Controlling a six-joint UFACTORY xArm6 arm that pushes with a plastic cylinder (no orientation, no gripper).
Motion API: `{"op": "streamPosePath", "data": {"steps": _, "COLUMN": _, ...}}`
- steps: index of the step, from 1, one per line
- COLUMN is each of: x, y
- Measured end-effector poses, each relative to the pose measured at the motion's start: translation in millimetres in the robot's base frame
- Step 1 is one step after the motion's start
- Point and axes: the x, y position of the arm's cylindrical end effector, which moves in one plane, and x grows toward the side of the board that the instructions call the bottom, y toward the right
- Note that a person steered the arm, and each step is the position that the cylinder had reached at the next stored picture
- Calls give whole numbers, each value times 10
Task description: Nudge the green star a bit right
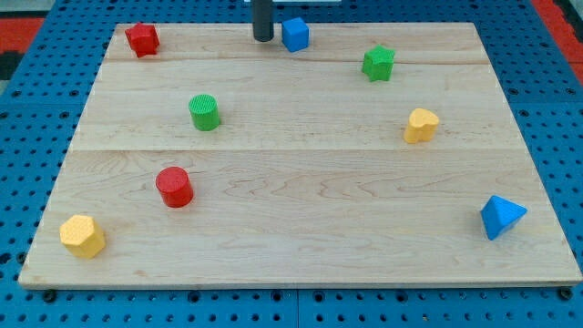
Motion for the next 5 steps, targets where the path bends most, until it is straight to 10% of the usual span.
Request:
{"op": "streamPosePath", "data": {"steps": 2, "x": 1142, "y": -196}}
{"op": "streamPosePath", "data": {"steps": 5, "x": 1177, "y": 1224}}
